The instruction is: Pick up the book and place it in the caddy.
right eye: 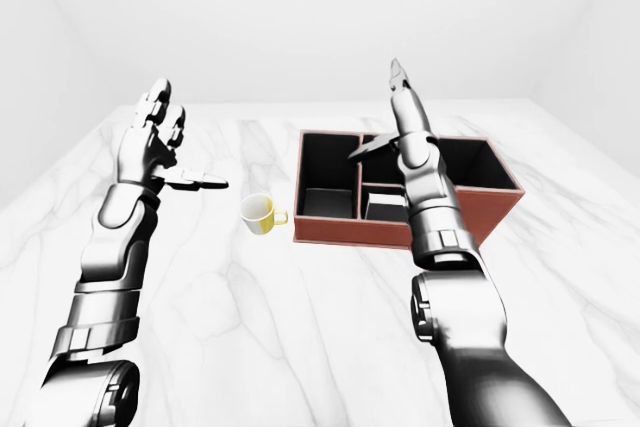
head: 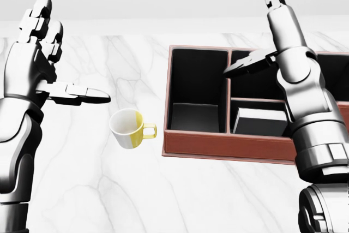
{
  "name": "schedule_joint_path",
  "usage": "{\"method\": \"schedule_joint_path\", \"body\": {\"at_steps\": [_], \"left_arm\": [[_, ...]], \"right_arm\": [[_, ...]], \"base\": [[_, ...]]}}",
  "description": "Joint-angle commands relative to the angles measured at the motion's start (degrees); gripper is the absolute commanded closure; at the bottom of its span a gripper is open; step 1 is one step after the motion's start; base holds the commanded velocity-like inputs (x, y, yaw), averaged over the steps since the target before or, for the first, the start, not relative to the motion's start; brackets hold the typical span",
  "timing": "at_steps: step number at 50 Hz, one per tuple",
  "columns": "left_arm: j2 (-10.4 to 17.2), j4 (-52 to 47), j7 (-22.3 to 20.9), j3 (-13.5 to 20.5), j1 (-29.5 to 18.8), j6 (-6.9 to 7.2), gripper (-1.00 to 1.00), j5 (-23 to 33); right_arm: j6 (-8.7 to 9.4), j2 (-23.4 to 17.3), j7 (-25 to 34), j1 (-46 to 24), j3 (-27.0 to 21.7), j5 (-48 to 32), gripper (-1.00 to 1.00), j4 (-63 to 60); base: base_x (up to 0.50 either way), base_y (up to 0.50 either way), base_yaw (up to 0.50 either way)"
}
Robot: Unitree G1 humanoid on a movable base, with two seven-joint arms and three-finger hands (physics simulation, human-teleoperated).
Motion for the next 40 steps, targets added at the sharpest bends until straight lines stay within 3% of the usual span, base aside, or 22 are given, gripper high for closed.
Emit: {"method": "schedule_joint_path", "body": {"at_steps": [1, 6, 23, 33, 40], "left_arm": [[0.0, -1.9, 0.2, 0.3, 0.4, 0.0, -1.0, -0.6], [0.3, -3.2, 0.3, 0.7, 0.9, 0.0, -1.0, -1.0], [0.6, -14.8, 0.3, 2.4, 6.1, 0.0, -1.0, -3.5], [-0.4, -26.9, 0.7, 3.4, 11.9, 0.0, -1.0, -4.7], [-2.2, -34.3, 1.0, 4.2, 17.2, 0.0, -1.0, -5.9]], "right_arm": [[4.59, 0.9, 7.1, 9.0, -1.1, 11.8, -1.0, -16.4], [8.1, 1.1, 7.5, 13.7, -1.9, 13.9, -1.0, -26.7], [8.1, 2.2, 7.7, 30.0, -5.3, 19.0, -1.0, -56.9], [8.1, 6.4, 8.7, 40.7, -6.0, 21.0, -1.0, -66.9], [8.05, 8.5, 8.4, 45.5, -5.6, 21.9, -1.0, -65.1]], "base": [[0.0, 0.0, 0.0], [0.0, 0.0, 0.0], [0.0, 0.0, 0.0], [0.0, 0.0, 0.0], [0.0, 0.0, 0.0]]}}
